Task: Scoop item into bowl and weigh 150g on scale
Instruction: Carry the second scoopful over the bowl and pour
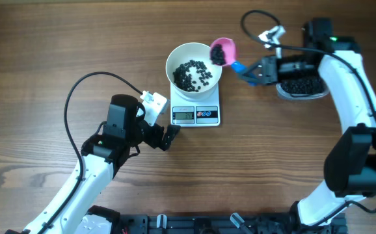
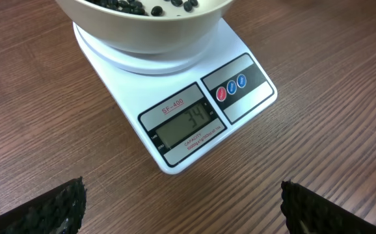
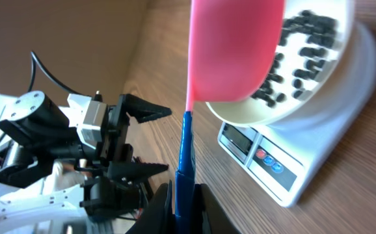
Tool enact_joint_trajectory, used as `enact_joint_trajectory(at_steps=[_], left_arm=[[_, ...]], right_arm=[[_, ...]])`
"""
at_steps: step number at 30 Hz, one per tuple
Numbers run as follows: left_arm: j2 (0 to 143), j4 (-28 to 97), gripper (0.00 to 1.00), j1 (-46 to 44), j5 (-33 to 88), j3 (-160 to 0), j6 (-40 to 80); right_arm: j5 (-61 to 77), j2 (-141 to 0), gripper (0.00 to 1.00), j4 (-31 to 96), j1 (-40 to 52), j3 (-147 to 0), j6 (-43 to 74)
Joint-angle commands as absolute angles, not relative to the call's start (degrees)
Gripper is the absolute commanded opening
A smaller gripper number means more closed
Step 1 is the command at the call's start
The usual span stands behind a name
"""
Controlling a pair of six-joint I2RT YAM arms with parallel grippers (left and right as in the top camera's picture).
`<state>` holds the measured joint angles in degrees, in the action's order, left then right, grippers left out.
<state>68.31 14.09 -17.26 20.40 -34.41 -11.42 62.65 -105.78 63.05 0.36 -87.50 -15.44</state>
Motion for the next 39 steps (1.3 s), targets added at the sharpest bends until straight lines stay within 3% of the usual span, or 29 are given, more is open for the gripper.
enact_joint_trajectory(at_steps=[1,11,18,23,29,34,39], left_arm=[[68.31,14.0,1.0,-17.47,20.05,-34.28,-11.09],[68.31,14.0,1.0,-17.47,20.05,-34.28,-11.09],[68.31,14.0,1.0,-17.47,20.05,-34.28,-11.09],[68.31,14.0,1.0,-17.47,20.05,-34.28,-11.09],[68.31,14.0,1.0,-17.47,20.05,-34.28,-11.09],[68.31,14.0,1.0,-17.47,20.05,-34.28,-11.09],[68.31,14.0,1.0,-17.47,20.05,-34.28,-11.09]], right_arm=[[50.85,-106.5,0.04,60.93,6.92,-90.65,-7.18],[0.23,-106.5,0.04,59.83,28.75,-96.49,-1.28],[-19.92,-106.5,0.04,57.45,37.91,-96.49,0.19],[-20.34,-106.45,0.04,55.72,39.03,-96.49,0.21],[-11.2,-102.87,0.04,54.59,35.86,-96.51,-0.08],[-0.36,-95.85,0.04,56.21,26.02,-96.51,-1.5],[0.99,-89.95,0.04,62.7,11.25,-96.49,-2.76]])
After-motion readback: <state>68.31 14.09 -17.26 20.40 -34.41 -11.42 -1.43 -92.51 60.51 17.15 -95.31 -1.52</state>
